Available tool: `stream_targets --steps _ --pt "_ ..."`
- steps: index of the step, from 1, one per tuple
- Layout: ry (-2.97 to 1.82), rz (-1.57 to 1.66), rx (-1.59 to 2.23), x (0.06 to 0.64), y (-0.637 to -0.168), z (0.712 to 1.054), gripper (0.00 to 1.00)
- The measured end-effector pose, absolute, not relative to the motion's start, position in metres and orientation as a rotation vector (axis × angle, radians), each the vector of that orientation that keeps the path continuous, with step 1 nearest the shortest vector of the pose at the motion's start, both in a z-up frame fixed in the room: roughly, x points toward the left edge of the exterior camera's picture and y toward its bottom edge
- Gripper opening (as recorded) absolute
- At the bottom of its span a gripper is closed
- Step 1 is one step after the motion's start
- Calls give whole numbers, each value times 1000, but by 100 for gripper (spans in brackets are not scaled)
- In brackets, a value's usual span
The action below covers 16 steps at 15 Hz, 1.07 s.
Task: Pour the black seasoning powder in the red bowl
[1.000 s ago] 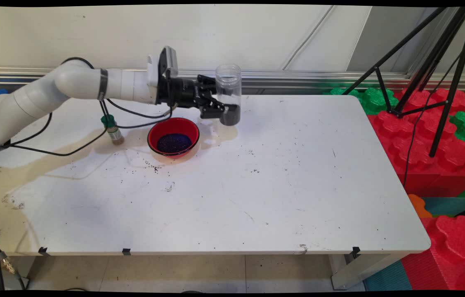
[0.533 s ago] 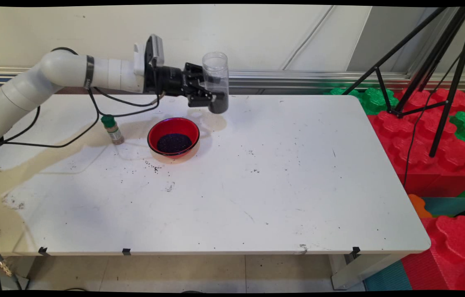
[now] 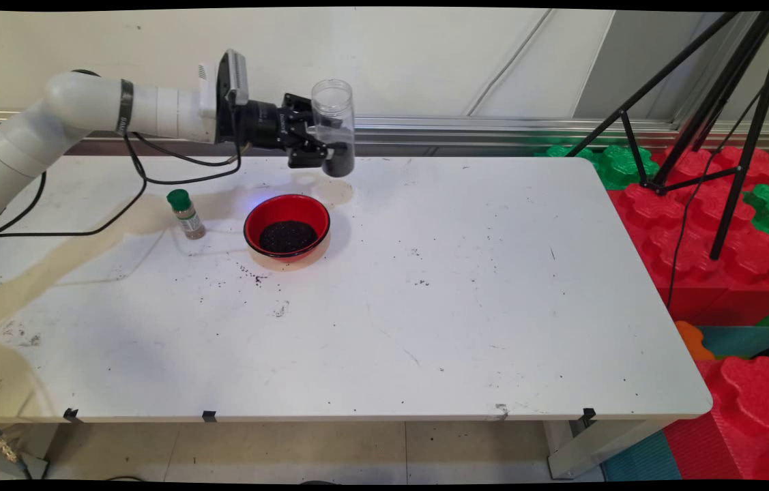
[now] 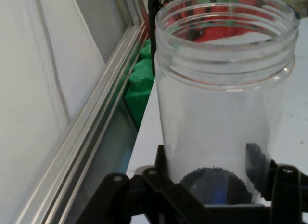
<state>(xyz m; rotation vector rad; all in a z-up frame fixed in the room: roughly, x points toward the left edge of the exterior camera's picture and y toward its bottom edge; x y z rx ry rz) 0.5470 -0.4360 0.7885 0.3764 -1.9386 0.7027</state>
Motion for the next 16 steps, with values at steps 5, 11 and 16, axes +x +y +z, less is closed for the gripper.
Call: stream_targets --steps 5,11,16 --pt "-1982 740 332 567 -433 784 0" --pt "-2053 806 260 591 -430 773 0" --pt "-2112 886 158 604 -428 764 0"
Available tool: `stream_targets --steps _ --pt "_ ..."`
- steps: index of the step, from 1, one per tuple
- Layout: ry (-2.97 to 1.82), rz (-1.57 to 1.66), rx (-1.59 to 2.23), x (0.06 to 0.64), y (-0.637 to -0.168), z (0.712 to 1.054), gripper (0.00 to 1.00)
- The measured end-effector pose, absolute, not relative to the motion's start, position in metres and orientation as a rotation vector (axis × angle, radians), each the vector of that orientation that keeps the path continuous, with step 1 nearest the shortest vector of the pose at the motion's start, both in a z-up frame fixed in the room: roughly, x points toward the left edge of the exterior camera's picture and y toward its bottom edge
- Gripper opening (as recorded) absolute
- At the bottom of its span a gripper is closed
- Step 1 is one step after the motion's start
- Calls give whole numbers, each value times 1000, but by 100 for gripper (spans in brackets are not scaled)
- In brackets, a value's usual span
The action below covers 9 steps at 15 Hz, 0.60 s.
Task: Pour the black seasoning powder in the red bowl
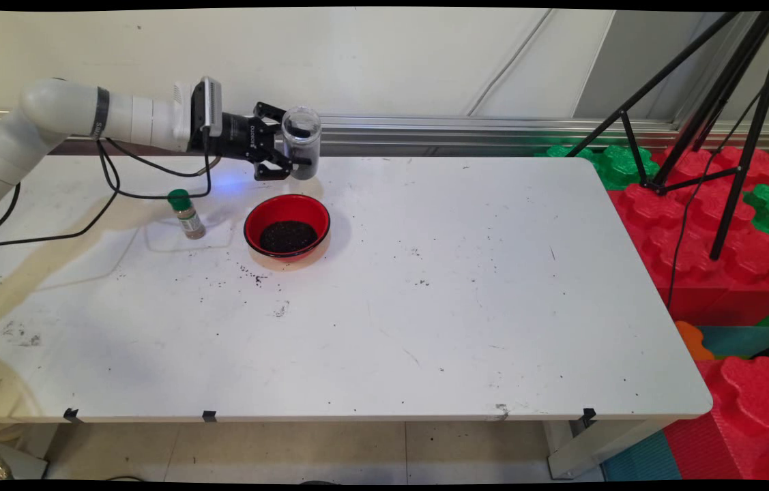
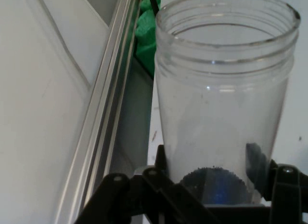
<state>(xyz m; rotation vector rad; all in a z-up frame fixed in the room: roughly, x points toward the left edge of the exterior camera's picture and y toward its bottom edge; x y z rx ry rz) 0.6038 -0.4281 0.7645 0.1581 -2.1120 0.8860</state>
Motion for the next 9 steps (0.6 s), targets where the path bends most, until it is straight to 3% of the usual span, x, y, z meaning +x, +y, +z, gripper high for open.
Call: stream_targets --steps 9 --pt "-2192 1071 -122 615 -423 761 0"
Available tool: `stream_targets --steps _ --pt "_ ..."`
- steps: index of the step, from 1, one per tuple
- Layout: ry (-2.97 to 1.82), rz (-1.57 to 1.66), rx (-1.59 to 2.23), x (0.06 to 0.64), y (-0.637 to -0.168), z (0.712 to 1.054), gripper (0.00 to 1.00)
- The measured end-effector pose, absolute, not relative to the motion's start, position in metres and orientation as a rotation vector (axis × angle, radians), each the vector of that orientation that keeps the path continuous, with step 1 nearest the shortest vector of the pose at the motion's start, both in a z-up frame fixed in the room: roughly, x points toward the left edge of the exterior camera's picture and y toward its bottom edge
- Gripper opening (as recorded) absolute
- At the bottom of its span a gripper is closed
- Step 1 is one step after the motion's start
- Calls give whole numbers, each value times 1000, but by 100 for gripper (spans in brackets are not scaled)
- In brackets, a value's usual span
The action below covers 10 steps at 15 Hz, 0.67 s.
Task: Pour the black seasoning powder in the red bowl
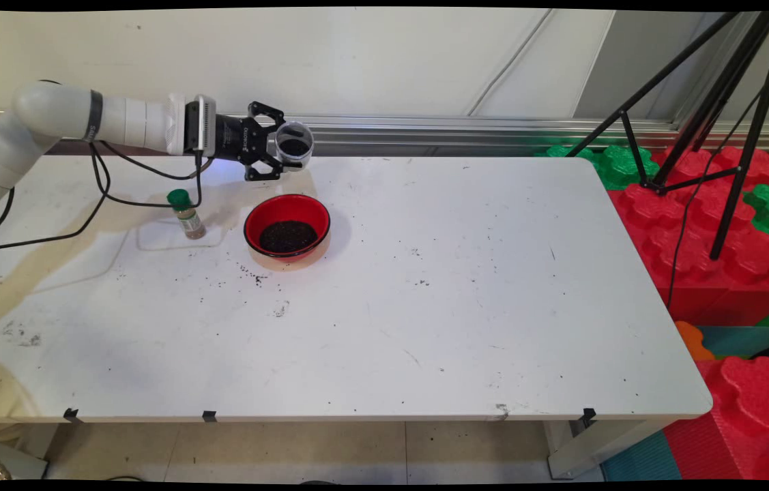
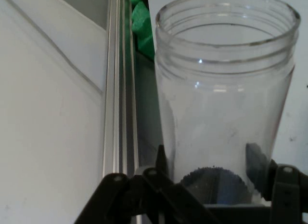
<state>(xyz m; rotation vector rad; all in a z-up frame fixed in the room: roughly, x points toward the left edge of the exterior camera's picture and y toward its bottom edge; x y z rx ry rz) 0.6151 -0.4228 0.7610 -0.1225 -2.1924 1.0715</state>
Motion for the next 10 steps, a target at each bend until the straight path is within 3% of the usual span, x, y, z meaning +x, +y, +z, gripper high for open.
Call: stream_targets --steps 10 --pt "-2221 1216 -449 623 -410 763 0"
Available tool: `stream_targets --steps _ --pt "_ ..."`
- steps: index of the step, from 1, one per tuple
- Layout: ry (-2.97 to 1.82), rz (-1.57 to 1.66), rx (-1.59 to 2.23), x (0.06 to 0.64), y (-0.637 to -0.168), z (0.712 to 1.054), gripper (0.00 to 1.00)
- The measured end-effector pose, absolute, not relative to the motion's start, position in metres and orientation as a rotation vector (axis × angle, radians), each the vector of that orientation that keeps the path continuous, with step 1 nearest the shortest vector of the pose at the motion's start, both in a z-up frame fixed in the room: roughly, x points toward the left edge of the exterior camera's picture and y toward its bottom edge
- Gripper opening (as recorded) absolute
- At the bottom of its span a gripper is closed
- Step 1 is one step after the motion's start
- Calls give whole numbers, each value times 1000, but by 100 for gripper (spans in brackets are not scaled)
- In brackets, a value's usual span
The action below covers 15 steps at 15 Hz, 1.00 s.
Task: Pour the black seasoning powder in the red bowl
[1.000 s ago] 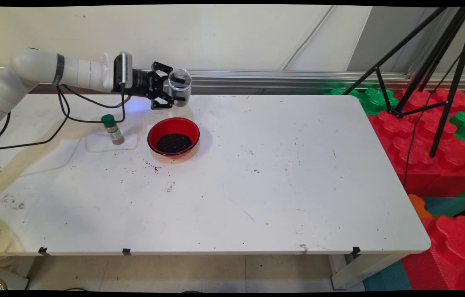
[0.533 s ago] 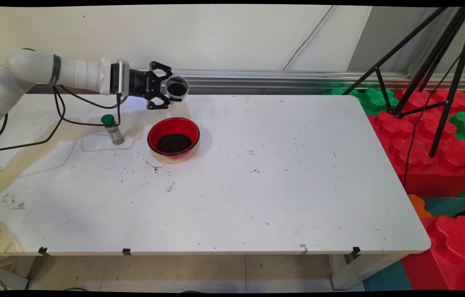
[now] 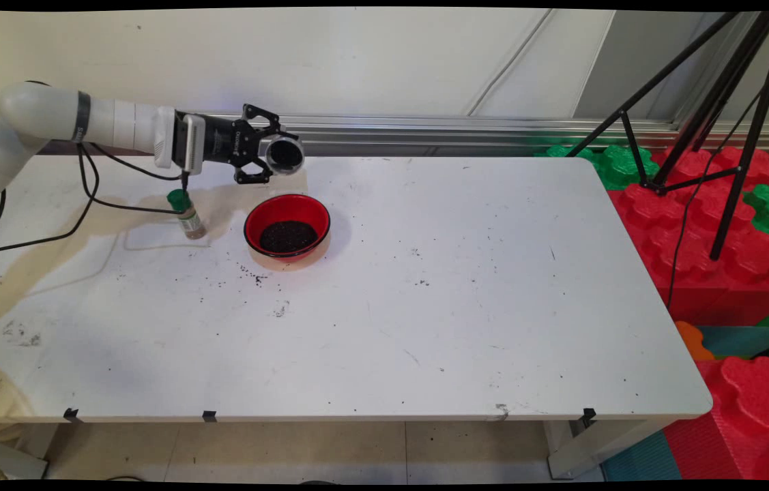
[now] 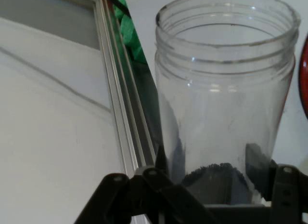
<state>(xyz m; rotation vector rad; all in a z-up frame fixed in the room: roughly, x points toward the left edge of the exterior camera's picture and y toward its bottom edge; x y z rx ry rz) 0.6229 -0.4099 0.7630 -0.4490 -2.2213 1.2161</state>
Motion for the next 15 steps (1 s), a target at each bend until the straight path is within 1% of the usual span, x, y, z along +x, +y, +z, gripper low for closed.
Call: stream_targets --steps 15 --pt "-2180 1434 -979 615 -396 762 0"
